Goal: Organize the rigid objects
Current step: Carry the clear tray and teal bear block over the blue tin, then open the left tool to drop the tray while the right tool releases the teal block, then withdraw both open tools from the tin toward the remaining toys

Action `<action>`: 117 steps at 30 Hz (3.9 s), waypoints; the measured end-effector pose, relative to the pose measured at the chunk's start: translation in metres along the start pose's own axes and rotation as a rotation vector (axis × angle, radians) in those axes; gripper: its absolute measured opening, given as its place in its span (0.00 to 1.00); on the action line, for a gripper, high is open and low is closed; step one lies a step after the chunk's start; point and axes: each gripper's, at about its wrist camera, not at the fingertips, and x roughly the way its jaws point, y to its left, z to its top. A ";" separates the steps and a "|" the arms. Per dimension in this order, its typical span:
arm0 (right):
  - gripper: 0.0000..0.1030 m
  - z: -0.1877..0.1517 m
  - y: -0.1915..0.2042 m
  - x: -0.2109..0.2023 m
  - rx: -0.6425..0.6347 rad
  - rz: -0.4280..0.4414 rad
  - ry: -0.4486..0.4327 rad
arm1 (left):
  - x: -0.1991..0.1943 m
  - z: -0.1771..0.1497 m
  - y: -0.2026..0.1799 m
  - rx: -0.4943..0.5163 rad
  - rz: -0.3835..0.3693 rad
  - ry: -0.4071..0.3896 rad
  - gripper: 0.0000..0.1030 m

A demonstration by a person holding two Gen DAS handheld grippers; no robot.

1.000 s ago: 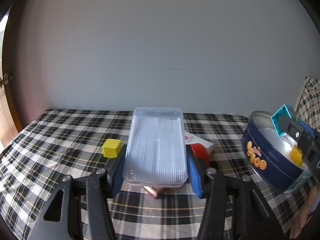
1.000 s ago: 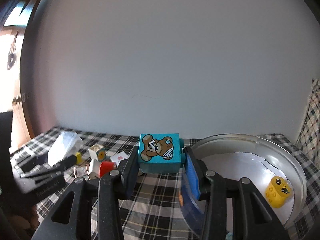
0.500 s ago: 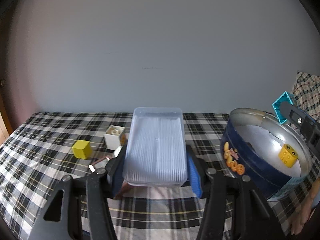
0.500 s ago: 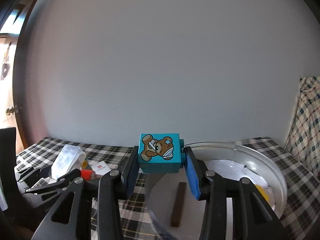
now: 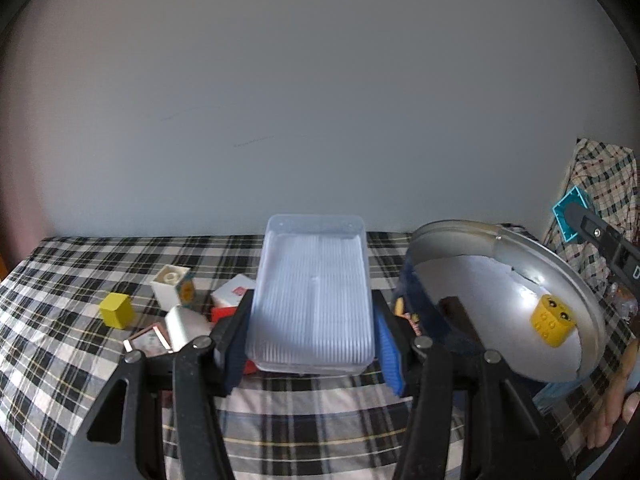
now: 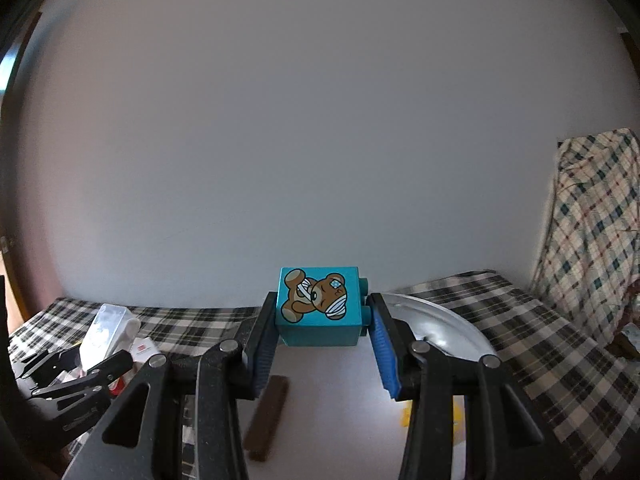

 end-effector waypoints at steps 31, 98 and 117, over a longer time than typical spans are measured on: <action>0.44 -0.003 -0.097 0.054 -0.009 -0.191 0.118 | 0.027 0.005 -0.139 0.121 -0.188 0.070 0.52; 0.83 -0.010 -0.100 0.001 0.100 -0.367 -0.117 | 0.007 -0.003 -0.060 0.080 0.078 -0.082 0.99; 0.83 -0.022 -0.058 -0.042 0.090 -0.400 -0.153 | -0.019 -0.011 -0.030 0.082 0.055 -0.093 0.99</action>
